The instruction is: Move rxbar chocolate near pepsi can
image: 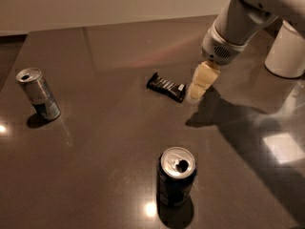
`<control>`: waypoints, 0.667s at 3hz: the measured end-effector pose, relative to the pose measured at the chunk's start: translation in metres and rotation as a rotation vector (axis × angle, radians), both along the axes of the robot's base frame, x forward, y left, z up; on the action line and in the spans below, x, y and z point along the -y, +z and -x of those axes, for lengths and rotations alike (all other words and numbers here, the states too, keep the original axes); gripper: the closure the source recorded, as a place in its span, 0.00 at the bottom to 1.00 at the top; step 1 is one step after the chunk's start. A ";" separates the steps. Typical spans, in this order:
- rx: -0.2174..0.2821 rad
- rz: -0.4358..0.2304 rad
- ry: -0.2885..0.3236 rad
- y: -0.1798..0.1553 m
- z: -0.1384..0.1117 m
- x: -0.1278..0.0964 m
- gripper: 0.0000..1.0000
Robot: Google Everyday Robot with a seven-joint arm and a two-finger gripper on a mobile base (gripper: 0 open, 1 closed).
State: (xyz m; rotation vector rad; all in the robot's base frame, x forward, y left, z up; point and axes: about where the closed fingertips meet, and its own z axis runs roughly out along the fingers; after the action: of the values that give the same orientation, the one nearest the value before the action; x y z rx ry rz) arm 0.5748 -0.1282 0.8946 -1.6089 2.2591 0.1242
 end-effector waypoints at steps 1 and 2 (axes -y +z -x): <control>-0.022 -0.028 -0.022 -0.015 -0.019 -0.012 0.00; -0.054 -0.054 -0.025 -0.027 -0.024 -0.029 0.00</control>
Offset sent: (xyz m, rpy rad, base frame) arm 0.0297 0.0500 -0.0415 0.0913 0.0963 -0.0316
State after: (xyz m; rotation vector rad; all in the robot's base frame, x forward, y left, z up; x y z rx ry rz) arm 0.5991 -0.0997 0.8674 -1.5669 2.2951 0.2224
